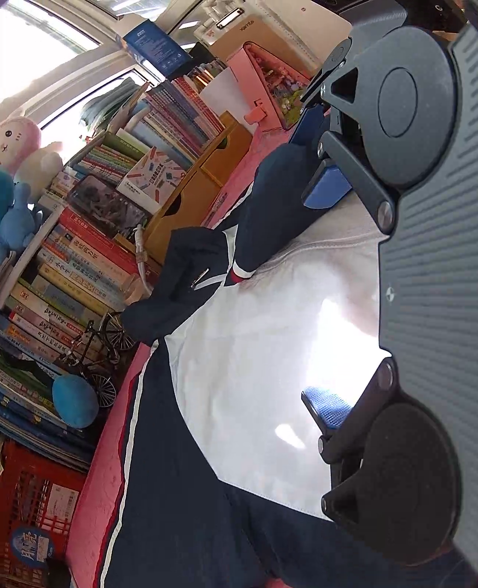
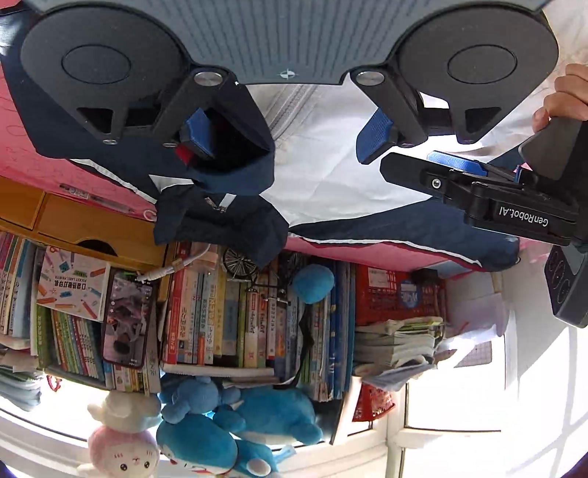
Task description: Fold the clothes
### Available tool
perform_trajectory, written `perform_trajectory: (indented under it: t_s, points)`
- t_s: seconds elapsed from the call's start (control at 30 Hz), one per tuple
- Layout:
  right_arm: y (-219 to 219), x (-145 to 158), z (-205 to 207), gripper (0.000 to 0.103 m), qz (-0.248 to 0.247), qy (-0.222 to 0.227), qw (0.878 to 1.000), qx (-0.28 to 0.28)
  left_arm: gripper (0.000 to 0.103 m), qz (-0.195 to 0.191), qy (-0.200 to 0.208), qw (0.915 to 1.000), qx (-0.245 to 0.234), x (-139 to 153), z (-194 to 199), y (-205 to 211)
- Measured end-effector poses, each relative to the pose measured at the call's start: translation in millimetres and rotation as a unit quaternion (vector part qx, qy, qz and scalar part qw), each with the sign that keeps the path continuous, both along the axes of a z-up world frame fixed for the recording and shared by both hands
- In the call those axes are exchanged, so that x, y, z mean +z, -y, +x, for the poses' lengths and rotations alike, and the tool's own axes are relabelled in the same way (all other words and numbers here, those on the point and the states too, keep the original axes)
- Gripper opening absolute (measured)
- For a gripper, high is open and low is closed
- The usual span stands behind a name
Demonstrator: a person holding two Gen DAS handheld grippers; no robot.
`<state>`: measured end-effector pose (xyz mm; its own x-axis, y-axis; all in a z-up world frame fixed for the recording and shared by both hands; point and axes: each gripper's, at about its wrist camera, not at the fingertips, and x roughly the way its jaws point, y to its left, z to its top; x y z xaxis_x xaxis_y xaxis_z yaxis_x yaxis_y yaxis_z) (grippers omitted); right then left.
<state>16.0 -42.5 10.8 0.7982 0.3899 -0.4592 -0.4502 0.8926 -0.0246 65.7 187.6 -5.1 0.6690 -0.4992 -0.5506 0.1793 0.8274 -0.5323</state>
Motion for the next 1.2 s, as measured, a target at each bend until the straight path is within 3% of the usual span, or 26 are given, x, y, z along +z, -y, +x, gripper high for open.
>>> perform_trajectory:
  t_s: [0.13,0.27,0.37,0.5,0.67,0.83,0.97,1.07,1.1,1.2]
  points:
    - [32,-2,-24,0.098,-0.045,0.022,0.998,-0.025,0.103,0.027,0.009,0.9989,-0.036,9,9,34]
    - [60,-15,-43,0.103,-0.117,0.026,0.991,-0.066,0.103,0.128,0.033,0.9899,-0.051,10,12,78]
    - [78,-29,-48,0.103,-0.157,0.013,0.983,-0.091,0.103,0.213,0.064,0.9732,-0.059,6,7,106]
    - [99,-49,-43,0.103,-0.192,-0.012,0.973,-0.127,0.103,0.324,0.090,0.9417,-0.012,-2,11,121]
    - [129,-45,-8,0.103,-0.164,-0.033,0.965,-0.201,0.103,0.337,0.048,0.9364,0.087,-2,37,71]
    - [148,-57,10,0.103,-0.108,-0.060,0.965,-0.232,0.103,0.319,-0.017,0.9333,0.163,-17,45,13]
    - [160,-58,13,0.103,-0.069,-0.083,0.966,-0.237,0.103,0.329,-0.013,0.9264,0.182,-18,32,-3]
    - [159,-57,14,0.103,-0.068,-0.083,0.965,-0.238,0.103,0.335,-0.014,0.9234,0.188,-16,25,-7]
    - [158,-57,14,0.103,-0.071,-0.082,0.965,-0.238,0.103,0.334,-0.012,0.9238,0.186,-14,23,-7]
    - [155,-57,13,0.103,-0.079,-0.076,0.964,-0.240,0.103,0.299,0.001,0.9373,0.178,-6,16,-10]
